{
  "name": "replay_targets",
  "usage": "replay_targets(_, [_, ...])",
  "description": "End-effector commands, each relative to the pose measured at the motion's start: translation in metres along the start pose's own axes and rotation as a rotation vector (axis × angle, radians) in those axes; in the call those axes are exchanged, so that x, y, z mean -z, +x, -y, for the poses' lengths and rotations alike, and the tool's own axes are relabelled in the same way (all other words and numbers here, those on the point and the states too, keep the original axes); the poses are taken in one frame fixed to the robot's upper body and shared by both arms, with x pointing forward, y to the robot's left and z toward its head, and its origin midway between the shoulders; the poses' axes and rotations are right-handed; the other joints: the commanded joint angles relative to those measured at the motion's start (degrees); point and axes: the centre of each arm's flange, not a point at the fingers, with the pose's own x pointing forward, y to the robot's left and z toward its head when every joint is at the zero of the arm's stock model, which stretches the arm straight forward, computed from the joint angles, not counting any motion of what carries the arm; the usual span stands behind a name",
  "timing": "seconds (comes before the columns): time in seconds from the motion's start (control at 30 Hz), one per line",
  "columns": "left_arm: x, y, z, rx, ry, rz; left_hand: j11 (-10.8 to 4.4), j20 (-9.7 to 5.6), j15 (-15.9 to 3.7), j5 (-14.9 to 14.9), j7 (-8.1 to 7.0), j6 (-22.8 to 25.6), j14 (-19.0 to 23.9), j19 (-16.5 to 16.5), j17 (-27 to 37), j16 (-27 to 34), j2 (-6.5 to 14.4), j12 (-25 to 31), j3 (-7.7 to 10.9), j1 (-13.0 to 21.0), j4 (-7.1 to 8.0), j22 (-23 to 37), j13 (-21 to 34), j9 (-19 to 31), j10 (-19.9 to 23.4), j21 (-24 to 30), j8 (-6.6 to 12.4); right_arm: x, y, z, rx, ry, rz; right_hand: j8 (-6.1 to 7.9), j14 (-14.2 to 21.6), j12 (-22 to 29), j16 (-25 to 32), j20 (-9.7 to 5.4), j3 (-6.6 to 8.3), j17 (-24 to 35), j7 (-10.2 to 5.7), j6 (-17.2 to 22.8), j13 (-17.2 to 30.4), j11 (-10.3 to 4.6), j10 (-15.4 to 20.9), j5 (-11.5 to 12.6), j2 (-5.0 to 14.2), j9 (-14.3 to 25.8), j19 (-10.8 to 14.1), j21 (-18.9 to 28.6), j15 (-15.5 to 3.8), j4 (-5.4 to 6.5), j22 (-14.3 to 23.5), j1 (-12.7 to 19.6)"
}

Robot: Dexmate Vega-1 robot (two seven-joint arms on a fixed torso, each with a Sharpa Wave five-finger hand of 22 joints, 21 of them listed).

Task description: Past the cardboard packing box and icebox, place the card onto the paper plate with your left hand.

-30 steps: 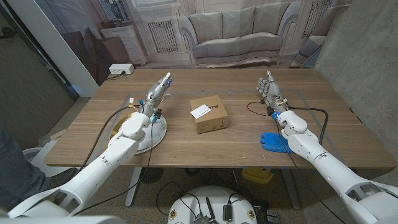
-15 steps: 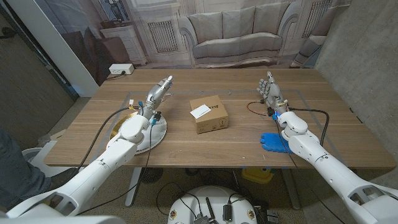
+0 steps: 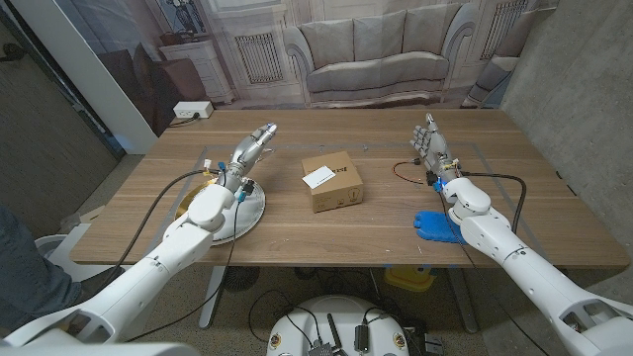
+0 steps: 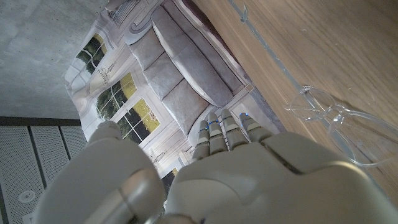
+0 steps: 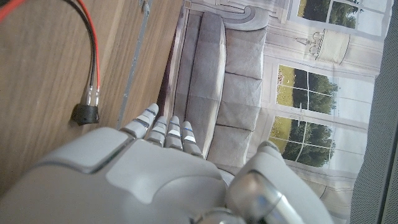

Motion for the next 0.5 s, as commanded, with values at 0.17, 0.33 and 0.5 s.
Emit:
replay_targets(0.17, [-0.005, -0.021, -0.004, -0.055, 0.106, 0.021, -0.12, -2.66, -0.32, -0.2, -0.08, 1.0, 1.3, 0.9, 0.1, 0.4, 0.1, 0.6, 0.13, 1.1, -0.71, 0.1, 0.2, 0.1, 1.1, 0.6, 0.29, -0.005, 0.0, -0.003, 0.001, -0.01, -0.003, 0.2, 0.6, 0.3, 0.4, 0.05, 0.12, 0.1, 0.07, 0.6, 0.3, 0.13, 0.4, -0.1, 0.27, 0.1, 0.8, 0.5, 0.24, -0.16, 0.2, 0.2])
replay_targets(0.33, [-0.004, -0.025, -0.002, -0.072, 0.113, 0.035, -0.26, -2.55, -0.47, -0.1, -0.32, 1.9, 2.2, 1.5, 0.1, 0.4, 0.1, 0.7, 0.18, 1.7, -1.06, 0.1, 0.3, 0.2, 2.0, 0.8, 0.43, -0.009, -0.001, -0.004, 0.004, -0.015, 0.0, 0.23, 0.8, 0.4, 0.4, 0.05, 0.11, 0.1, 0.07, 0.8, 0.3, 0.14, 0.6, -0.1, 0.35, 0.2, 1.0, 0.5, 0.2, -0.22, 0.2, 0.3])
replay_targets(0.5, [-0.001, -0.03, 0.002, -0.1, 0.119, 0.049, -0.53, -2.57, -0.56, -0.1, -0.42, 2.9, 2.9, 2.0, 0.1, 0.5, 0.1, 0.8, 0.2, 2.2, -1.28, 0.1, 0.3, 0.2, 2.8, 0.9, 0.61, -0.016, -0.001, -0.01, 0.013, -0.029, 0.003, 0.25, 0.9, 0.4, 0.4, 0.04, 0.1, 0.1, 0.0, 0.9, 0.3, 0.06, 0.6, -0.1, 0.39, 0.2, 1.1, 0.5, 0.19, -0.26, 0.2, 0.4])
